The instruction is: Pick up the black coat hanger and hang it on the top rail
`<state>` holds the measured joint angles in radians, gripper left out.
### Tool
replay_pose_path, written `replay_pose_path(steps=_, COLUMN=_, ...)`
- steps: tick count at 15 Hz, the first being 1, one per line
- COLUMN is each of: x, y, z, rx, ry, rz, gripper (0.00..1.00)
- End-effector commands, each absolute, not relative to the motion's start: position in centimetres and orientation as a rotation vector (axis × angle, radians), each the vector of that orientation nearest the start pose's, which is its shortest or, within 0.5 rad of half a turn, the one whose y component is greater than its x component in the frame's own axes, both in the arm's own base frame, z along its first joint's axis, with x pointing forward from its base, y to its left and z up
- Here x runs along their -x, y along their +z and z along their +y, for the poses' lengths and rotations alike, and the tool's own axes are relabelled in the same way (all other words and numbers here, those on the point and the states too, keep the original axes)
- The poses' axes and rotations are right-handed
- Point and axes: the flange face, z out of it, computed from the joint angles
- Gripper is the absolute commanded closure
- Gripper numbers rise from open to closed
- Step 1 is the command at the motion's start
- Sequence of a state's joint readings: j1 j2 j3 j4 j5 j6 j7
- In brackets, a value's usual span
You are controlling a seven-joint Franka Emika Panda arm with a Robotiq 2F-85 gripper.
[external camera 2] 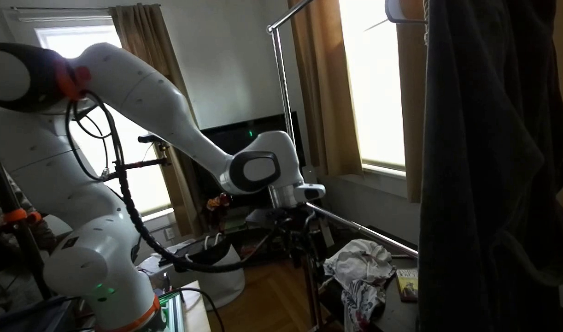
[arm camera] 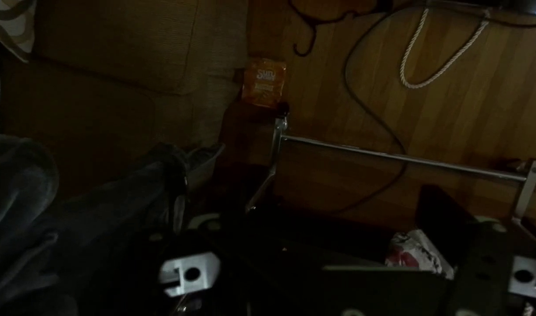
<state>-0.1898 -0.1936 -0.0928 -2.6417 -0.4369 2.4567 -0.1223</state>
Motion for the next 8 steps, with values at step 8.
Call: replay_pose_path(steps=8, x=-45.1, y=24.4, z=-17.1, rx=3.236, ry=0.207, rz=-0.439, gripper=0.00)
